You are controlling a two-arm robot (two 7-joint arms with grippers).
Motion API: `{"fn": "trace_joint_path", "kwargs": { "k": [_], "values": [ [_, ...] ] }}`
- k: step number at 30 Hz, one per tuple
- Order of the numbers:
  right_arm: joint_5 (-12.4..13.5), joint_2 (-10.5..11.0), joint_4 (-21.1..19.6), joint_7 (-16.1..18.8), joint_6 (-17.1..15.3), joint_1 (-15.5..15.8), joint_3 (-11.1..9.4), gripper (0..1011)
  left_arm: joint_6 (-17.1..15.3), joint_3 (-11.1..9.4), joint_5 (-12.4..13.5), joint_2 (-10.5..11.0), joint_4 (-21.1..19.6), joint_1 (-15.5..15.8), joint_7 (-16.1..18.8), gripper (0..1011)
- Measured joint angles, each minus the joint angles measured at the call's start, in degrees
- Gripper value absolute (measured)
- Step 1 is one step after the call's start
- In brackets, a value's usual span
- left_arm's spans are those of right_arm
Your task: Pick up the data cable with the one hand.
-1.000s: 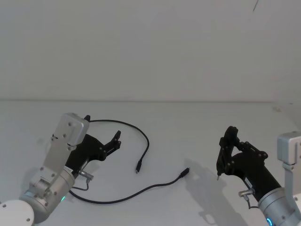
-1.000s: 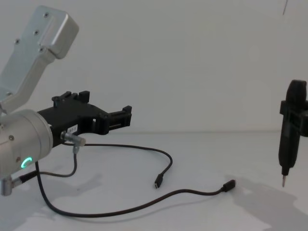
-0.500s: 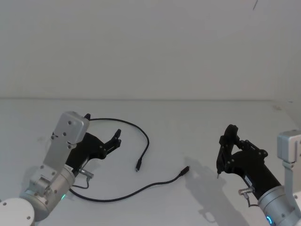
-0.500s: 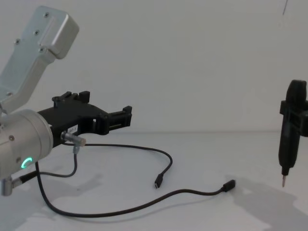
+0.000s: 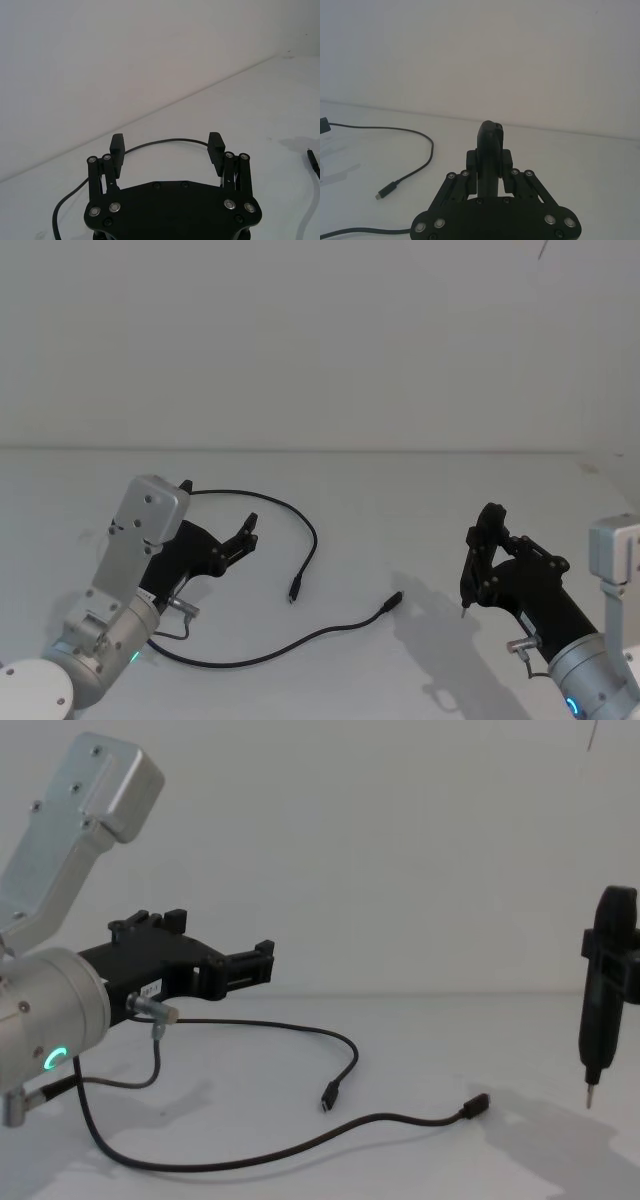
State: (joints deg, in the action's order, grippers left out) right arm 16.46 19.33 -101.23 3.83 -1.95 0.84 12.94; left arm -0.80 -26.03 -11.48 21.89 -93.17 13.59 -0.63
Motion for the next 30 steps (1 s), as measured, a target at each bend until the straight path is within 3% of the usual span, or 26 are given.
{"fn": "trace_joint_path", "kwargs": {
  "k": [14, 23, 30],
  "values": [
    [0.0, 0.0, 0.0, 0.0, 0.0, 0.0, 0.0, 279, -0.63, 0.2, 0.01, -0.01, -0.25, -0.11, 0.09, 1001],
    [0.0, 0.0, 0.0, 0.0, 0.0, 0.0, 0.0, 279, -5.92, 1.43, -1.21, 1.96, -2.67, -0.36, -1.66, 1001],
    [0.0, 0.0, 0.0, 0.0, 0.0, 0.0, 0.0, 279, -11.73, 2.26, -3.59, 5.52, -5.05, 0.32, -6.97, 1001]
  ]
}}
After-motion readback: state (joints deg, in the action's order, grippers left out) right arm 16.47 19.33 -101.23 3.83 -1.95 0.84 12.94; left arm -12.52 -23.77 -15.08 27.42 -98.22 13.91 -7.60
